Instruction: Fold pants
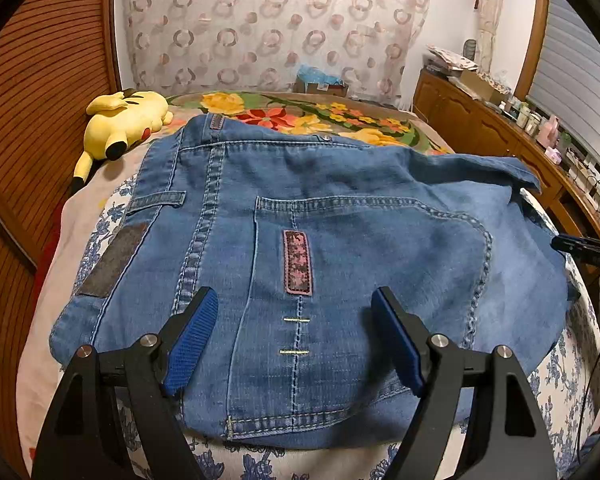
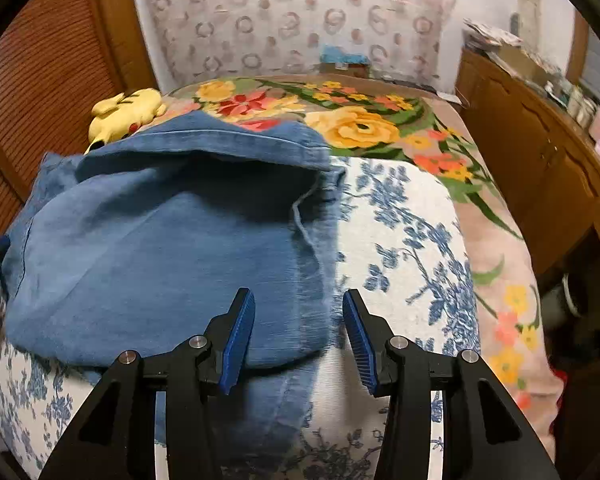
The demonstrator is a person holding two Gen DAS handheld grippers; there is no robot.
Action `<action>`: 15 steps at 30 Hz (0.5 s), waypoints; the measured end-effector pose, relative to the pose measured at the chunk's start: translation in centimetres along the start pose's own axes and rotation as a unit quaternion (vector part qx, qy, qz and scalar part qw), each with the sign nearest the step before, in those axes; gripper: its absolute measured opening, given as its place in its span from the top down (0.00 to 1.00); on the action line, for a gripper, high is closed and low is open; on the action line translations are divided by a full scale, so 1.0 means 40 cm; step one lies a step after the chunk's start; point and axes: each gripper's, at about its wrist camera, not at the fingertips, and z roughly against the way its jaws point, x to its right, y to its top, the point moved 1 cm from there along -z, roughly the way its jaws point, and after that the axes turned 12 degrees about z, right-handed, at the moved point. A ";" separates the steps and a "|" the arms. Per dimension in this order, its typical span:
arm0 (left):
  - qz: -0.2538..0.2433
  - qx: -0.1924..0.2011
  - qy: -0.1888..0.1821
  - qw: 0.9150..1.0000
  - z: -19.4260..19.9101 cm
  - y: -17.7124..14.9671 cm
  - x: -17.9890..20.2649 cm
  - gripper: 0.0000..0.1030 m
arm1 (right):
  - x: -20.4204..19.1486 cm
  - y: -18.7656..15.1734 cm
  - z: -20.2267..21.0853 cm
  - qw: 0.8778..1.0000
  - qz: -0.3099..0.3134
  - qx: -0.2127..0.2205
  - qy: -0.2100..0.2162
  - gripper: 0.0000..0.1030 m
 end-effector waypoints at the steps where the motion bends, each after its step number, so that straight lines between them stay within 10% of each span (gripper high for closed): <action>1: 0.000 0.000 0.001 1.000 0.001 -0.002 0.001 0.22 | 0.004 0.000 0.000 1.000 -0.004 0.002 0.000 0.54; 6: 0.001 0.000 0.004 1.000 0.004 -0.016 -0.009 0.22 | -0.026 -0.008 -0.015 1.000 -0.005 -0.008 0.018 0.54; 9: 0.002 -0.001 0.006 1.000 0.004 -0.024 -0.020 0.22 | -0.039 -0.017 0.000 1.000 0.007 -0.009 0.019 0.92; 15: 0.001 0.006 0.007 1.000 0.022 -0.023 -0.021 0.22 | -0.051 -0.019 0.157 0.999 0.023 0.042 0.002 0.97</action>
